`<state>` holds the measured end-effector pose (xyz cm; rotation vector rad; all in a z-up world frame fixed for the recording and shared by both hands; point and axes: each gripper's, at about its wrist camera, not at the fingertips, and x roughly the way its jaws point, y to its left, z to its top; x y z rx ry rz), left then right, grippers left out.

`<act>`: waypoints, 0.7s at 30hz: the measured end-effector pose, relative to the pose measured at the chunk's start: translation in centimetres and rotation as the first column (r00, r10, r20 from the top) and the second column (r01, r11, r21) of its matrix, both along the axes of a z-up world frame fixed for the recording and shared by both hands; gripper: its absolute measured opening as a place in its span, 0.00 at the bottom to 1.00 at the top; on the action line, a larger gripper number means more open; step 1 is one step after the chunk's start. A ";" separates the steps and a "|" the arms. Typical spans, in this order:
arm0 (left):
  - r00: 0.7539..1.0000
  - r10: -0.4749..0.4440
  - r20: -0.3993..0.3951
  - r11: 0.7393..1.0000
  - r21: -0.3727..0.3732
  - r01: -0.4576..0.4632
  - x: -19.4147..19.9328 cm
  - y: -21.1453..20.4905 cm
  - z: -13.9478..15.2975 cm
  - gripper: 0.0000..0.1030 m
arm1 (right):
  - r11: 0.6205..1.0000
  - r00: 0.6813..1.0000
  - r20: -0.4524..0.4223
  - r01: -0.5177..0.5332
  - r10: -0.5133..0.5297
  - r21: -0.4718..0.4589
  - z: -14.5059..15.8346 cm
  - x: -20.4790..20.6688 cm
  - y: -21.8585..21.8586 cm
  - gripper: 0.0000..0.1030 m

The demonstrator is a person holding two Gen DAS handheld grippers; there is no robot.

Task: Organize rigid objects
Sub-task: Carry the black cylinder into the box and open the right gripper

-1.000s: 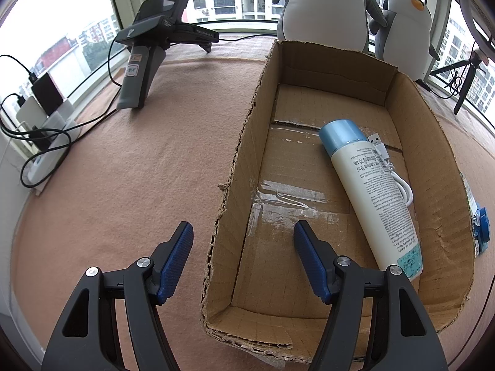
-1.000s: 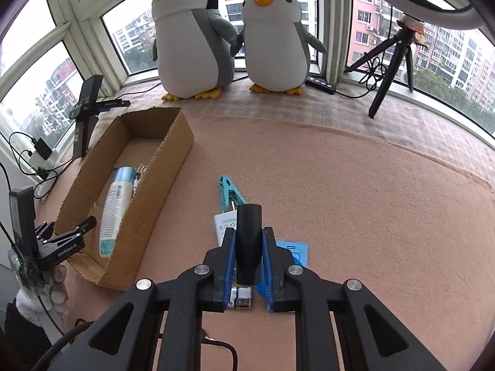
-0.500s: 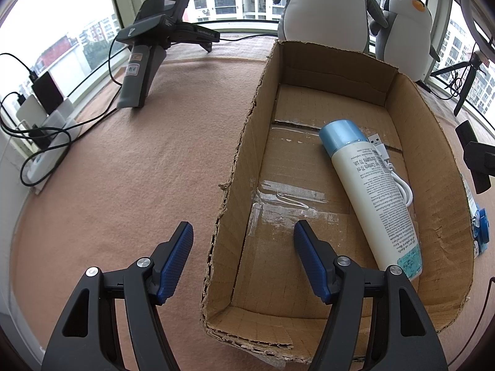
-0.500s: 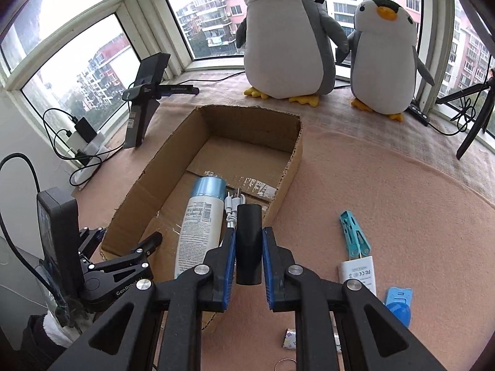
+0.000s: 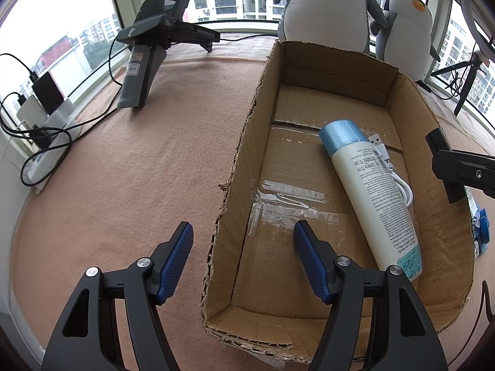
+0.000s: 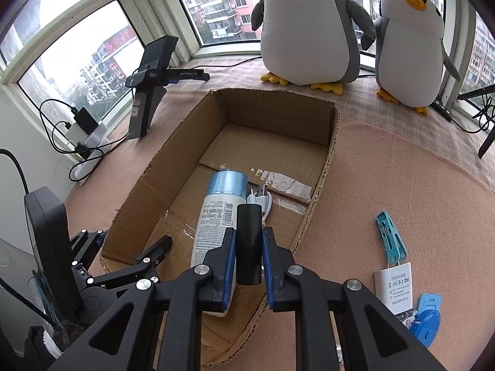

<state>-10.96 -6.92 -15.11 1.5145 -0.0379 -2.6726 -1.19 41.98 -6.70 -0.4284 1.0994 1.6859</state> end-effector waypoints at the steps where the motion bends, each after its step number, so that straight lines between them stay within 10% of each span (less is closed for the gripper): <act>1: 1.000 0.000 0.000 1.000 -0.001 0.000 0.0 0.1 0.0 0.66 | 1.000 1.000 -0.002 -0.001 0.001 0.001 0.0 0.0 0.0 0.15; 4: 1.000 -0.001 0.000 1.000 -0.002 0.001 0.1 0.0 0.0 0.66 | 1.000 1.000 0.002 -0.001 0.001 0.014 0.3 -0.1 -0.1 0.22; 7: 1.000 -0.002 -0.001 1.000 -0.002 0.002 0.1 0.0 0.0 0.66 | 1.000 1.000 0.006 -0.003 0.002 0.029 0.7 -0.2 -0.2 0.58; 21: 1.000 -0.006 -0.001 1.000 -0.004 0.006 0.1 -0.2 0.0 0.66 | 0.998 0.999 0.036 0.010 -0.013 0.068 2.1 -0.2 -0.8 0.59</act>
